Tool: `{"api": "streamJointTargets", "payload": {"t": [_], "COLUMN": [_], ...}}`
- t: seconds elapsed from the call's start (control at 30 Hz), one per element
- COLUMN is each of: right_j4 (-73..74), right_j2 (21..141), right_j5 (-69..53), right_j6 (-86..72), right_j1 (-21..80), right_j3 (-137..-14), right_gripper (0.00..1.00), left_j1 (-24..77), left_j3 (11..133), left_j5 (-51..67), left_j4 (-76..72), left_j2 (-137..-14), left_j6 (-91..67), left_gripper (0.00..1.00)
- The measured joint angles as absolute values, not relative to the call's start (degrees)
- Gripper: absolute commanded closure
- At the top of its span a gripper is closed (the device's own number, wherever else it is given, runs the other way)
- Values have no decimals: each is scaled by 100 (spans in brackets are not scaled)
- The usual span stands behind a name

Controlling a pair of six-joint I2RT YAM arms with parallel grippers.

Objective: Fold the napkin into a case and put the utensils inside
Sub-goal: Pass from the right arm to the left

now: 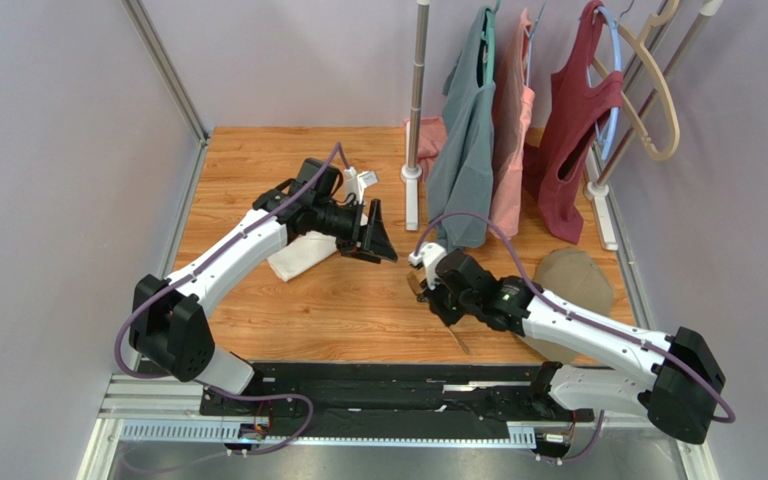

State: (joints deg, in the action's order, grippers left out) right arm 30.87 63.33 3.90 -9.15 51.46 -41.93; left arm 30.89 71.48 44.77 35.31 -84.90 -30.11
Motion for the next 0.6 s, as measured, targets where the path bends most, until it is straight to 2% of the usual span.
{"api": "streamJointTargets", "payload": {"t": [0.1,0.17,0.27,0.5,0.6], "right_j4": [2982,2943,2954,3020,3030], "right_j2": [6812,6987,7266,7496,7496], "right_j5": [40,-34,-213,-307,-294], "right_j6": [204,517,1107,1734,1852], "right_j1": [5516,5649,5771,5955,6010], "right_j3": [-4622,-4762,-5015,-5352,-5363], "right_gripper": [100,100,100,100,100], "left_j1": [2941,2945,2961,2961,2961], "left_j3": [7137,7137,7096,6810,6665], "left_j5": [4477,4410,4193,3997,4012], "left_j4": [3798,4045,4386,4812,4897], "left_j2": [-8486,-8486,-8486,-8486,-8486], "left_j6": [-2932,-2821,-2591,-2156,-2045], "left_gripper": [28,33,36,42,50]}}
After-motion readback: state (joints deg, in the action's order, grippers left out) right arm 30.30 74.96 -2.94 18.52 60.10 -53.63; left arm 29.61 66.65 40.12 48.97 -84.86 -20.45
